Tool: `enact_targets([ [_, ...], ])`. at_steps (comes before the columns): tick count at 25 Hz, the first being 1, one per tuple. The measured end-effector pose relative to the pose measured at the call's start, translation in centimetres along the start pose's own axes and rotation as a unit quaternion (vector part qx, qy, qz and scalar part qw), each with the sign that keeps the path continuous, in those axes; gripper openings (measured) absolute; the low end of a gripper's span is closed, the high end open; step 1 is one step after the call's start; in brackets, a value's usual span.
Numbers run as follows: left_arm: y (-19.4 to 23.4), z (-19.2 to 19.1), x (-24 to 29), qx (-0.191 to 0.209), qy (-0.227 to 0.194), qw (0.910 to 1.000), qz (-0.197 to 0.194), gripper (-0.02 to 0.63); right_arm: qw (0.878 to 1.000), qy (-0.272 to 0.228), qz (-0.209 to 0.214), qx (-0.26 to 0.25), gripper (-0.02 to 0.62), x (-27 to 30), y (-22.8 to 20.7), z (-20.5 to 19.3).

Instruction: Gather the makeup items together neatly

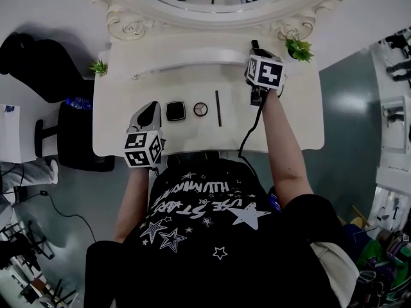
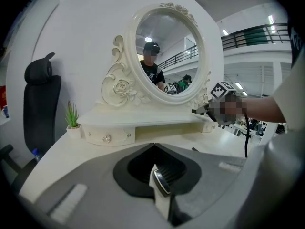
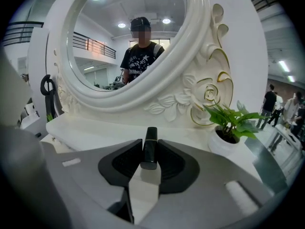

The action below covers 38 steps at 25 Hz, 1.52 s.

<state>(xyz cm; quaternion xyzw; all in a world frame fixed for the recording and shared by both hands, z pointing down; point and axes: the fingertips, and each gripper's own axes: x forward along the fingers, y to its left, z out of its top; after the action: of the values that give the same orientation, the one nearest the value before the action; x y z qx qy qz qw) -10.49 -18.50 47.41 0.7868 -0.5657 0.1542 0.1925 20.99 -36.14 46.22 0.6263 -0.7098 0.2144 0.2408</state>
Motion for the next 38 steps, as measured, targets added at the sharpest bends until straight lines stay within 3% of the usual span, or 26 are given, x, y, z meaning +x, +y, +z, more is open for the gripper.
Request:
enact_targets([
  [13, 0.2, 0.0, -0.3, 0.018, 0.003, 0.9984, -0.053, 0.000, 0.999, -0.041, 0.003, 0.017, 0.129, -5.6, 2.9, -2.6],
  [26, -0.5, -1.7, -0.7, 0.035, 0.029, 0.9937, -0.102, 0.000, 1.000, 0.000, -0.001, 0.027, 0.129, -8.1, 6.1, -11.4],
  [38, -0.1, -3.3, -1.4, 0.042, 0.052, 0.9905, -0.120, 0.000, 0.998, 0.051, 0.015, 0.021, 0.129, -7.1, 8.4, -17.0],
])
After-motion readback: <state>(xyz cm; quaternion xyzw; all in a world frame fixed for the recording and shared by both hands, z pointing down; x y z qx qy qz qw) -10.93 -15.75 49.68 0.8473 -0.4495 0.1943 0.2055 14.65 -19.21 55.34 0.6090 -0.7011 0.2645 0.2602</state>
